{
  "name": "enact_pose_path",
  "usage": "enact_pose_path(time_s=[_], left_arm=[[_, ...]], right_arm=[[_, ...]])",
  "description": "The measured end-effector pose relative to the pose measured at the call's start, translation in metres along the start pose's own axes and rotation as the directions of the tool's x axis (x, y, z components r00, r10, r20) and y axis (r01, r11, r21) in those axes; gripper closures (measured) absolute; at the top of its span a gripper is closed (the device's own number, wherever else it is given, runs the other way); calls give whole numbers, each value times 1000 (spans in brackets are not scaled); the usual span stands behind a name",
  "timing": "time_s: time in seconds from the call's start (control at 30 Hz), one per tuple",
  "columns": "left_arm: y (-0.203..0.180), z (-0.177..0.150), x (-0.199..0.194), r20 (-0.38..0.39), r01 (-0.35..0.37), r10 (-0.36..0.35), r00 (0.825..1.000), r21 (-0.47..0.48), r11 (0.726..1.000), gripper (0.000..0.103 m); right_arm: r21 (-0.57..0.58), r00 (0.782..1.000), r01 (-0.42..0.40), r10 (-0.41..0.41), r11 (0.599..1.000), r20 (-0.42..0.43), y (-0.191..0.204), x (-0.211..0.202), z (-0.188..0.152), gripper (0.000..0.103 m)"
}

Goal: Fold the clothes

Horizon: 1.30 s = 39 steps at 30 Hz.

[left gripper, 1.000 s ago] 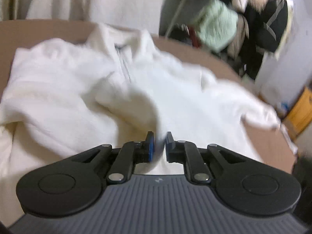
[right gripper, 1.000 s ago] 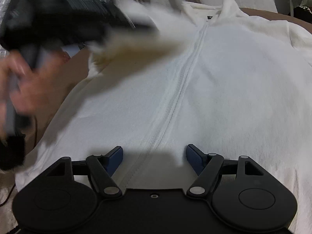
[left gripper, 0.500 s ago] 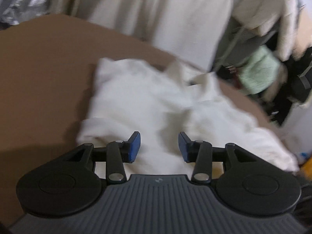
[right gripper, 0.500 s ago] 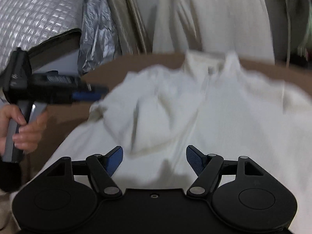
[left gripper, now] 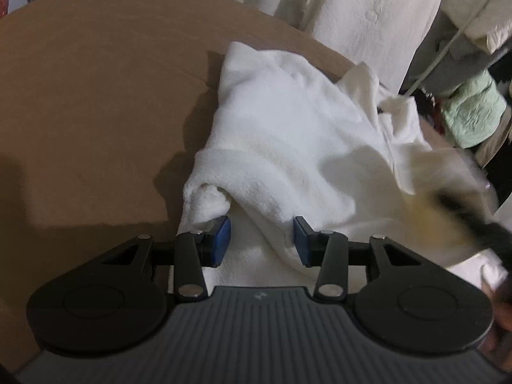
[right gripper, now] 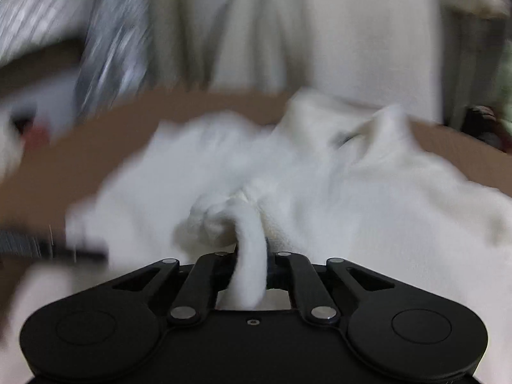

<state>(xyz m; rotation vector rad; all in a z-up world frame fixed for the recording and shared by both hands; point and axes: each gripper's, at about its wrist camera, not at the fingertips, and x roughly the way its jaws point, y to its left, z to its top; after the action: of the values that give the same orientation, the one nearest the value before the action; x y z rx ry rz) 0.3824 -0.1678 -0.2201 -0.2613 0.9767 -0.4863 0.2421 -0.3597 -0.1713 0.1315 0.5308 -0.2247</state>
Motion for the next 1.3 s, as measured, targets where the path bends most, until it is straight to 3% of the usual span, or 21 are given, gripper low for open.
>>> enact_pose_path(time_s=[0.07, 0.1, 0.13, 0.2, 0.3, 0.4, 0.43, 0.5, 0.53, 0.57, 0.63, 0.67, 0.7, 0.77, 0.8, 0.87, 0.97, 1.03, 1.17, 1.23, 1.3], left_arm=[[4, 2, -1, -13, 14, -14, 1000, -27, 1000, 58], [6, 3, -1, -20, 21, -22, 1000, -40, 999, 58], [5, 2, -1, -26, 7, -8, 1000, -30, 1000, 58], [-2, -2, 2, -36, -48, 49, 998, 26, 999, 58], [-10, -2, -5, -27, -55, 57, 998, 51, 997, 60], [-11, 4, -18, 30, -77, 76, 997, 63, 995, 59], [-16, 4, -23, 70, -147, 141, 988, 105, 983, 59], [-29, 4, -30, 186, -339, 302, 935, 218, 915, 58], [-33, 4, -32, 229, -397, 345, 910, 246, 884, 56], [-29, 5, -33, 225, -386, 336, 914, 232, 893, 56], [-15, 10, -33, 178, -301, 272, 946, 168, 939, 56], [-6, 12, -32, 147, -241, 223, 964, 122, 963, 56], [2, 13, -31, 127, -194, 183, 975, 78, 978, 56], [15, 13, -30, 124, -151, 147, 981, 22, 988, 56], [19, 13, -31, 141, -151, 148, 979, 15, 988, 56], [26, 11, -34, 171, -149, 148, 974, -7, 989, 56], [29, 9, -41, 216, -192, 189, 958, -10, 981, 56], [23, 12, -41, 240, -165, 158, 958, 8, 986, 56], [20, 8, -29, 175, -61, 53, 983, 42, 997, 54], [11, 2, -21, 120, -32, 17, 993, 119, 992, 49], [-7, -7, -15, 91, -50, 27, 995, 257, 965, 40]], right_arm=[[87, 989, 72, -82, 994, 122, -22, -39, 3, 94], [145, 982, 105, -125, 984, 139, -35, -55, -1, 83], [196, 979, 140, -166, 970, 121, -50, -63, -6, 65], [264, 982, 173, -186, 949, 25, -78, -70, -24, 53], [356, 983, 184, -174, 916, -61, -117, -82, -52, 53], [431, 989, 140, -106, 891, -102, -140, -88, -68, 52], [448, 990, 133, -94, 884, -109, -143, -90, -70, 51], [480, 991, 120, -73, 869, -114, -147, -90, -73, 48], [494, 992, 105, -56, 863, -112, -148, -87, -74, 41], [506, 993, 91, -39, 858, -113, -145, -83, -77, 37], [525, 994, 61, -6, 849, -107, -141, -68, -83, 17], [529, 996, 40, 10, 848, -91, -141, -57, -83, 15], [503, 995, 48, 4, 863, -101, -140, -40, -78, 15], [404, 991, 39, 18, 914, -136, -134, -10, -57, 39], [325, 984, 13, 45, 946, -171, -127, 4, -41, 68], [125, 980, 46, -21, 991, -199, -103, 14, -8, 68], [-94, 990, 94, -103, 991, -93, -80, -8, 47, 68], [-156, 986, 134, -147, 979, -81, -78, -14, 76, 68], [-254, 964, 204, -239, 945, -116, -86, -4, 117, 66], [-210, 951, 226, -262, 951, -163, -97, 11, 114, 65], [-183, 946, 234, -267, 955, -182, -104, 21, 99, 65]])
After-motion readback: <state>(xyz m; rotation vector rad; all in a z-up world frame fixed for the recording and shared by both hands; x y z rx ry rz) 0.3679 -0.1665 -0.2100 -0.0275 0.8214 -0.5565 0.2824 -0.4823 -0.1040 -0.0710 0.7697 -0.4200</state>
